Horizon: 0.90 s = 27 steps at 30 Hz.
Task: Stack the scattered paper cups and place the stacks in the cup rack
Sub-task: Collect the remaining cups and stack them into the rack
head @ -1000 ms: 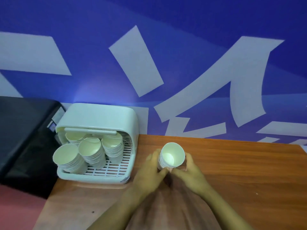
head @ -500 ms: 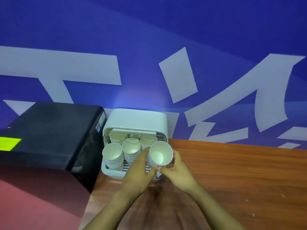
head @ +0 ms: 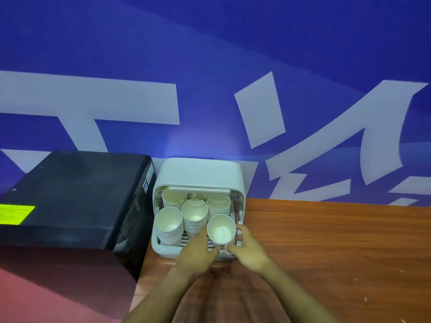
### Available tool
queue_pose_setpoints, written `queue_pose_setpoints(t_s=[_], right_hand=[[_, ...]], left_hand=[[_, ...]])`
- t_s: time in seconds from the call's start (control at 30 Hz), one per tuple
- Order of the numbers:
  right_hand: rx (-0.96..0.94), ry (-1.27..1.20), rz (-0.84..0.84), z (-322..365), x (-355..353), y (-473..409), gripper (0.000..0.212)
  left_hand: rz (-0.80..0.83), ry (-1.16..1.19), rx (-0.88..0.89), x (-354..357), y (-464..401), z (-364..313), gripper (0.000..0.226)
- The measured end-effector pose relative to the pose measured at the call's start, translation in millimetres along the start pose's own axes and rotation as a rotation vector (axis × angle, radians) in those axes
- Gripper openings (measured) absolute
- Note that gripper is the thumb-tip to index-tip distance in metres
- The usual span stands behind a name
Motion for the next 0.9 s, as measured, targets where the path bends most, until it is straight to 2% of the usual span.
queue_pose_setpoints(t_s=[0.13, 0.2, 0.3, 0.4, 0.57, 0.67, 0.77, 0.9], right_hand=[[-0.009, 0.047, -0.016, 1, -4, 2, 0.055], [-0.051, 0.093, -0.046, 5, -8, 1, 0.055], [-0.15, 0.187, -0.119, 18, -16, 1, 0.058], [-0.244, 0.31, -0.152, 33, -17, -1, 0.059], [-0.265, 0.46, -0.146, 51, -1, -18, 0.064], [-0.219, 0.529, -0.154, 57, 7, -31, 0.063], [-0.196, 0.584, -0.126, 56, 14, -42, 0.063], [-0.172, 0.636, -0.076, 54, 22, -57, 0.06]], left_hand=[[-0.035, -0.006, 0.006, -4, 3, 4, 0.062], [-0.106, -0.066, 0.084, -17, 6, -1, 0.057], [-0.259, -0.318, 0.21, -45, 3, -14, 0.05], [-0.29, -0.507, 0.219, -58, -13, -15, 0.055], [-0.065, -0.759, 0.098, -41, -39, 4, 0.065], [0.075, -0.807, 0.068, -27, -42, 16, 0.056], [0.142, -0.84, 0.088, -23, -37, 18, 0.041], [0.198, -0.891, 0.123, -24, -34, 19, 0.032]])
Point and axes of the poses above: each hand's wrist, its own y-axis away from the middle knuckle, its own x-axis out of the palm, z = x × y, the point moved 5 cm from there along -y, towards the middle knuckle, and after that the axes turned 3 degrees about -z, right-handed, at the moved point
